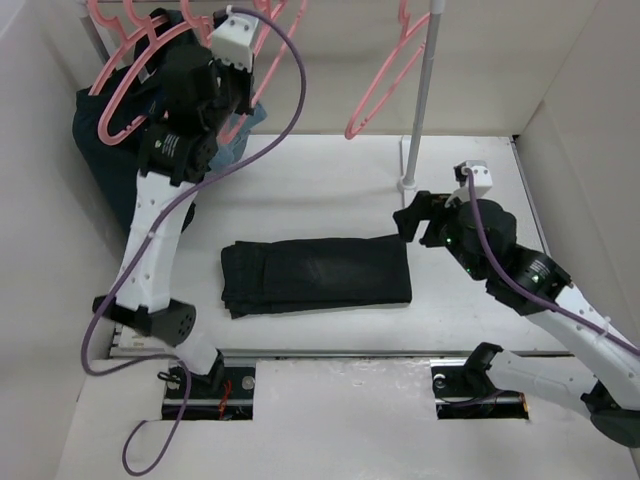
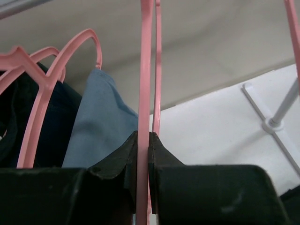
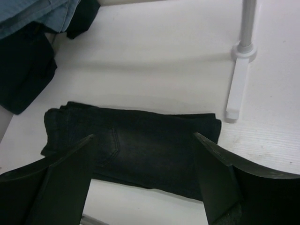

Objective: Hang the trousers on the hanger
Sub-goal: Pick up the hanger from the clothesline.

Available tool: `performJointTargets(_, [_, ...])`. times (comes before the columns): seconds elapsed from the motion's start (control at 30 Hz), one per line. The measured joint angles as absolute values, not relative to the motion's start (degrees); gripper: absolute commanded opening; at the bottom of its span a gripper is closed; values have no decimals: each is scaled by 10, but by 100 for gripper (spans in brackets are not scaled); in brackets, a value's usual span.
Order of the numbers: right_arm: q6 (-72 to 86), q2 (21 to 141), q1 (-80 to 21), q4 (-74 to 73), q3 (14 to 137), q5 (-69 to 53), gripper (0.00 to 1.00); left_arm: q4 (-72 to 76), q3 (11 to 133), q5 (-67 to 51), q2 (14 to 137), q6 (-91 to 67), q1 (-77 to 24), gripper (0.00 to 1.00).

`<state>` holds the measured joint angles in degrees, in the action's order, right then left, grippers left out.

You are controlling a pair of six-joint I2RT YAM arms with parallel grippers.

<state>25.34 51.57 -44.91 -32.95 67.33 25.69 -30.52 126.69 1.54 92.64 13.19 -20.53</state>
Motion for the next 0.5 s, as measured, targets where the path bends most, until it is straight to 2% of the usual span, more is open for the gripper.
performJointTargets(0.17, [263,566,-489,-311,673,244,90,-327,1127,-12,791,101,-206,0])
performJointTargets(0.23, [276,585,-497,-294,673,231,99,-330,1058,-29,735,87,-205,0])
performJointTargets(0.37, [308,611,-500,-237,667,194,99,-341,913,-72,644,58,-205,0])
performJointTargets(0.5, [377,645,-500,-156,654,140,99,-344,764,-117,604,35,-205,0])
